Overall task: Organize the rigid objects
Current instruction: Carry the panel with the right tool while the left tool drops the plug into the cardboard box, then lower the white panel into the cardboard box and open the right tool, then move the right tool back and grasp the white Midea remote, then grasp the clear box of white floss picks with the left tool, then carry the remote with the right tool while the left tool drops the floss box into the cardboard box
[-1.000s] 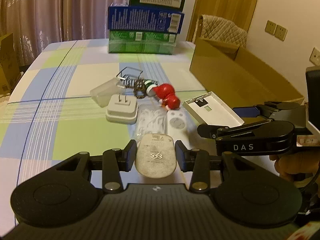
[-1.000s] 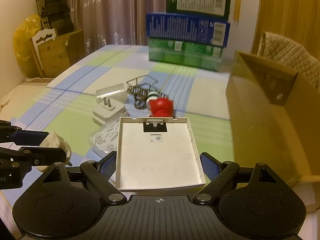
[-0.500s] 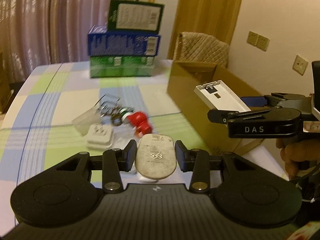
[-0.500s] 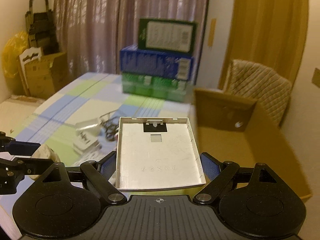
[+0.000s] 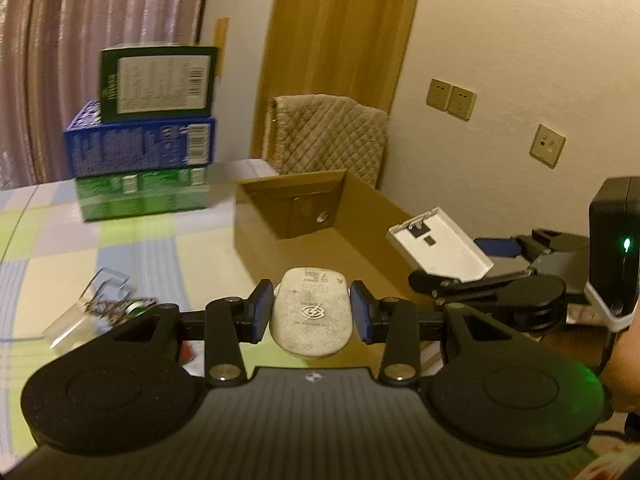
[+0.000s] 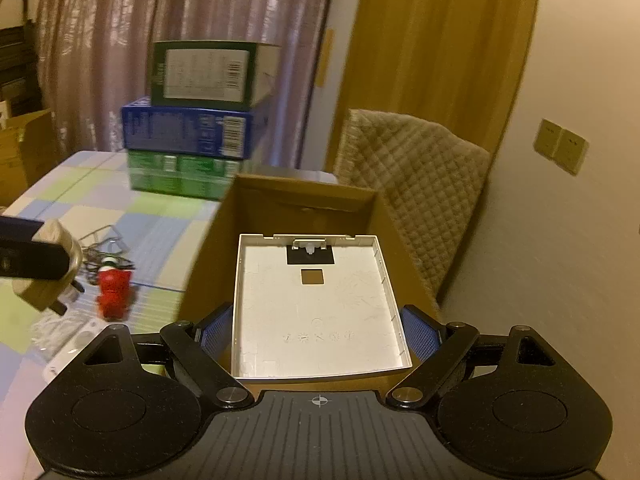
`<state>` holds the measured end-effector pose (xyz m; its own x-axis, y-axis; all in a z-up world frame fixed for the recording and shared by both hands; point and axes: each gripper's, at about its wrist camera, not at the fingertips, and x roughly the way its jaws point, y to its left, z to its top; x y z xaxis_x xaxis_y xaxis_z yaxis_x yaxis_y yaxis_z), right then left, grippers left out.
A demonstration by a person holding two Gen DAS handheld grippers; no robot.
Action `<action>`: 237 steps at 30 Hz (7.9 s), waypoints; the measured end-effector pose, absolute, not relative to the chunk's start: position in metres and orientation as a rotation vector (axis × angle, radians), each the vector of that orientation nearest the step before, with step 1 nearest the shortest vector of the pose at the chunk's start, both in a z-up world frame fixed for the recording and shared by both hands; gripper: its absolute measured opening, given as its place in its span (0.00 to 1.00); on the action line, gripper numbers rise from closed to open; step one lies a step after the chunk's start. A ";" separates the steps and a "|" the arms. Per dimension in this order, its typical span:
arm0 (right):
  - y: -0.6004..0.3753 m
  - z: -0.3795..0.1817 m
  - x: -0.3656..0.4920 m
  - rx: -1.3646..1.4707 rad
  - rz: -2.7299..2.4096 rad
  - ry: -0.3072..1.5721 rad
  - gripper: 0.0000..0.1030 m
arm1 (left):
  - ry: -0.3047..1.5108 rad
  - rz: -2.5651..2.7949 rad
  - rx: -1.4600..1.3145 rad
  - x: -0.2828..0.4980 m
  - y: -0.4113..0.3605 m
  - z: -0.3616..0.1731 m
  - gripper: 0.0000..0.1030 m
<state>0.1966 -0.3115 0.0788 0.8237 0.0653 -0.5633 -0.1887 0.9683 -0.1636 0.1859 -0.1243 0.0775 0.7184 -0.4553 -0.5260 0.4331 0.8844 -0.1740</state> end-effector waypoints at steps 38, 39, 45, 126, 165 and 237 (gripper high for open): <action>-0.359 0.045 0.219 -0.145 0.134 0.657 0.82 | 0.714 -0.584 -0.012 0.249 -0.200 0.040 0.35; -0.360 0.045 0.219 -0.143 0.134 0.658 0.82 | 0.715 -0.584 -0.013 0.249 -0.200 0.039 0.36; -0.362 0.045 0.218 -0.128 0.132 0.660 0.82 | 0.694 -0.591 -0.006 0.245 -0.201 0.044 0.35; -0.112 -0.075 0.183 -0.104 0.493 0.822 0.82 | 0.803 -0.148 -0.050 0.199 0.071 -0.045 0.57; -0.172 -0.070 0.209 -0.083 0.347 0.819 0.36 | 0.819 -0.287 0.004 0.226 0.010 -0.066 0.68; -0.320 0.095 0.165 -0.064 0.195 0.510 0.36 | 0.597 -0.435 0.097 0.177 -0.149 0.069 0.49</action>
<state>0.1650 -0.3201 0.0955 0.8546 0.1693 -0.4909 -0.2013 0.9794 -0.0127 0.1766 -0.1488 0.0686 0.7395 -0.3679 -0.5637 0.4230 0.9054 -0.0360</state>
